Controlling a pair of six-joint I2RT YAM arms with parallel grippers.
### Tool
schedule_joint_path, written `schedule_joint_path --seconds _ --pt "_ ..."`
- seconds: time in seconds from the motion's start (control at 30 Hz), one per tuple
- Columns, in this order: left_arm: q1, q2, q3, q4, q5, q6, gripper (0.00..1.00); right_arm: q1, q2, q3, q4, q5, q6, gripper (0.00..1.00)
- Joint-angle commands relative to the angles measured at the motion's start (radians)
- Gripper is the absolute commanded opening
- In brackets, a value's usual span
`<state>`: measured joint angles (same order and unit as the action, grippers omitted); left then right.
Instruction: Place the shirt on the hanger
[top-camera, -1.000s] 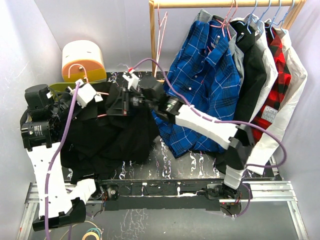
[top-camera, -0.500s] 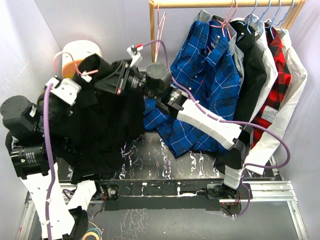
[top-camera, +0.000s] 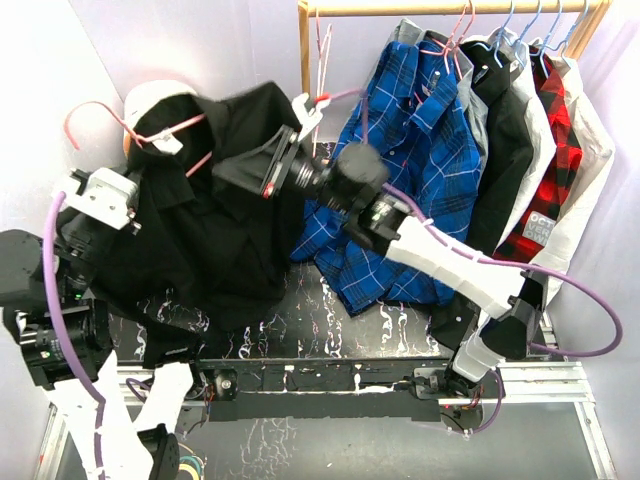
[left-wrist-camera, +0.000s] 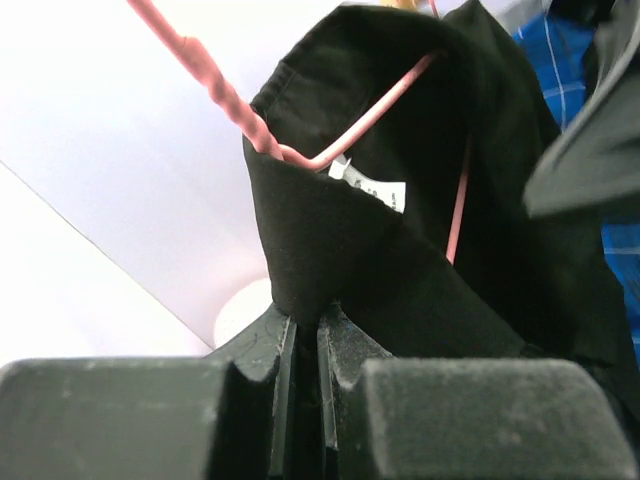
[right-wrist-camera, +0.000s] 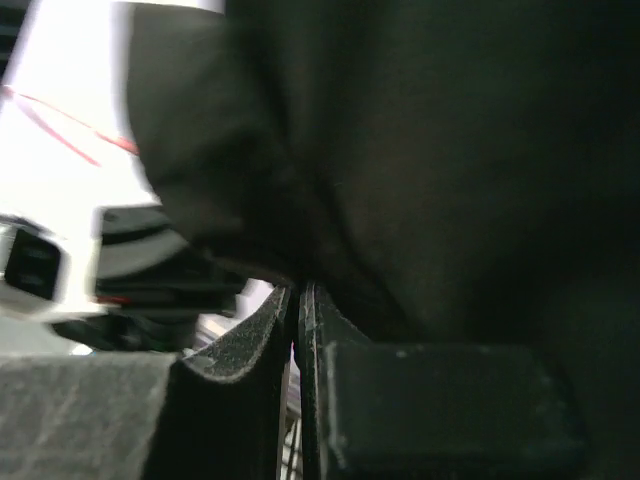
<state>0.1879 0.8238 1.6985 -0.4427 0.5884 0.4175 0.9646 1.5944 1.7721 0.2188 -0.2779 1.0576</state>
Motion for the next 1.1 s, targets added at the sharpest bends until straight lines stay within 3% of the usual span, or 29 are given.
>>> schedule_joint_path --seconds 0.0,0.1,0.23,0.27,0.3,0.4,0.43,0.63,0.73,0.9,1.07 --pt "0.005 -0.079 -0.193 0.103 -0.036 -0.138 0.00 0.053 0.009 -0.287 0.159 0.027 0.105 0.08" --pt "0.005 -0.131 -0.303 0.152 -0.032 -0.218 0.00 0.077 0.018 -0.353 0.276 0.045 0.149 0.08" --pt "0.004 -0.178 -0.361 0.221 -0.034 -0.291 0.00 0.100 0.066 -0.241 0.300 0.006 0.112 0.08" --pt "0.004 -0.176 -0.357 0.214 -0.022 -0.288 0.00 0.101 0.073 -0.218 0.321 -0.017 0.093 0.12" --pt "0.004 -0.172 -0.348 0.198 -0.013 -0.276 0.00 0.101 0.078 -0.203 0.345 -0.048 0.065 0.27" --pt "0.004 -0.162 -0.332 0.134 0.008 -0.197 0.00 0.098 0.037 -0.204 0.368 -0.165 -0.143 0.89" --pt "0.005 -0.159 -0.334 0.098 0.022 -0.156 0.00 0.098 0.003 -0.235 0.365 -0.205 -0.252 0.97" --pt "0.004 -0.160 -0.401 -0.142 0.102 0.098 0.00 0.105 -0.287 -0.540 0.155 -0.348 -0.863 0.98" --pt "0.004 -0.154 -0.422 -0.248 0.148 0.189 0.00 0.104 -0.423 -0.656 -0.042 -0.337 -1.128 0.98" --pt "0.004 -0.056 -0.323 -0.591 0.315 0.435 0.00 0.103 -0.629 -0.775 -0.322 -0.235 -1.601 0.98" --pt "0.004 0.025 -0.218 -0.837 0.424 0.605 0.00 0.042 -0.648 -0.787 -0.449 -0.080 -1.766 0.99"
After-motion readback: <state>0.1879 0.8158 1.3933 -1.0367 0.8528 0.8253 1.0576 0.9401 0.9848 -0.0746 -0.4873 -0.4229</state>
